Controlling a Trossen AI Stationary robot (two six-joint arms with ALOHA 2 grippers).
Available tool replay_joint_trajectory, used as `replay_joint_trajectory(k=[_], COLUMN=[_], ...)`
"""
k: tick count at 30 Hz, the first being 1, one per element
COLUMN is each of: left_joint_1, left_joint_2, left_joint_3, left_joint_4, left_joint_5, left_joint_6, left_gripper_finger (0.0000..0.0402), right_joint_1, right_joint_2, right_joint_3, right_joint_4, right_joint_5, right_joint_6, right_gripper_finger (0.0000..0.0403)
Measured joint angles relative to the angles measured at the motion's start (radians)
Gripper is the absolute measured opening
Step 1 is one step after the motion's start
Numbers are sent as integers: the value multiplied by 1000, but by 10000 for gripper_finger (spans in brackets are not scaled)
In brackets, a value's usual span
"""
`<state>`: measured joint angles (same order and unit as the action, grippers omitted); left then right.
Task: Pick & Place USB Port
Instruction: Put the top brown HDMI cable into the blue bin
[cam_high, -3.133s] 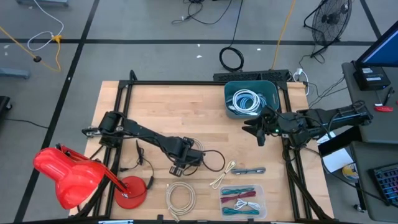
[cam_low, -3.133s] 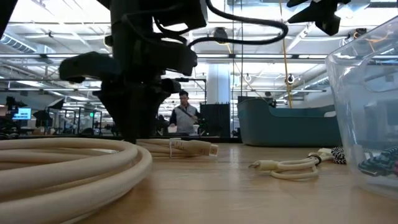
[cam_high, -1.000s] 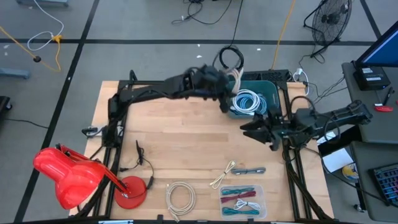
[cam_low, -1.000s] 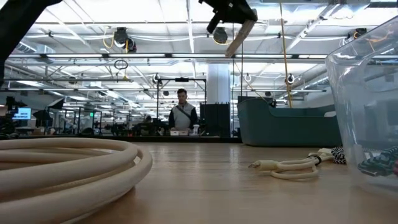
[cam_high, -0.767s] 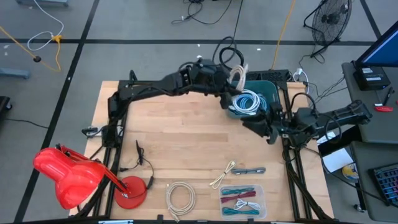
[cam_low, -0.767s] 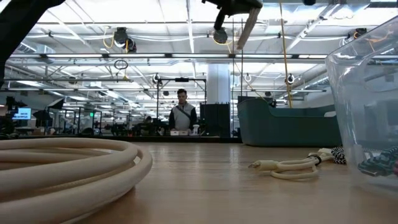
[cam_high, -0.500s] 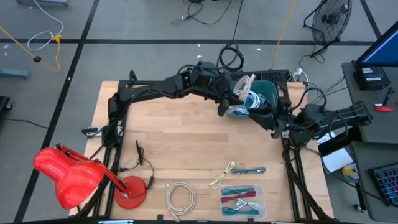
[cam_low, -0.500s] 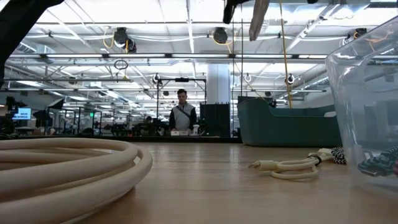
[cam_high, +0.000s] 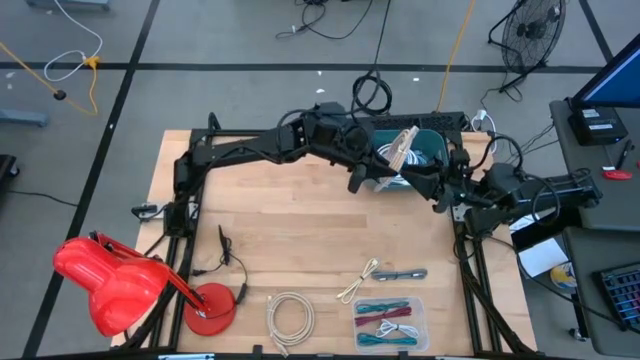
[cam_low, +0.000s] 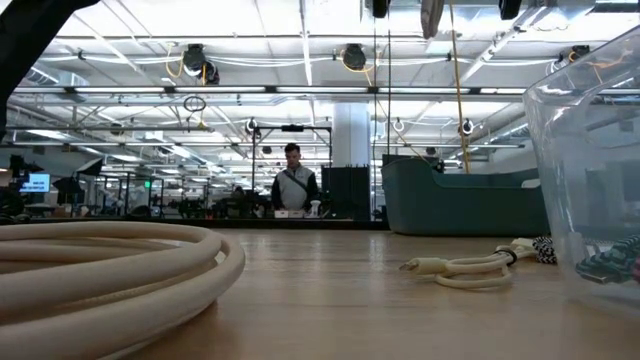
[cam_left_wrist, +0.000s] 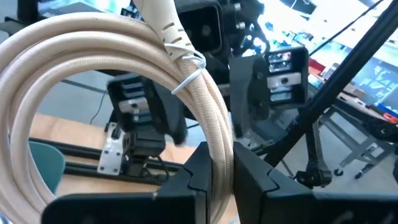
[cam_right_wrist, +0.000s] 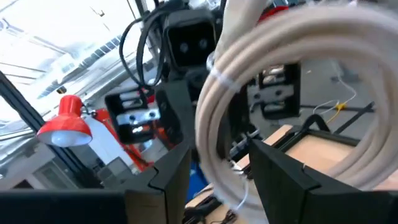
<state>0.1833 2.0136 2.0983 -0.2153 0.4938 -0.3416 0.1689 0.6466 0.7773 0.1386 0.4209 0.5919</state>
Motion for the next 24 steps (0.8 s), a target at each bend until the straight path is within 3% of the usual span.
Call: replay_joint_trajectory(k=[24], left_joint_1=[-26], left_joint_2=[0], left_joint_3=[0], left_joint_4=[-14], left_joint_5=[-50], left_joint_6=[5], left_gripper_finger=[36], right_joint_1=[-46], right_joint_2=[54], right_joint_3=[0], right_joint_4=[105], right_joint_5=[-82], right_joint_6=[-28], right_gripper_finger=[155])
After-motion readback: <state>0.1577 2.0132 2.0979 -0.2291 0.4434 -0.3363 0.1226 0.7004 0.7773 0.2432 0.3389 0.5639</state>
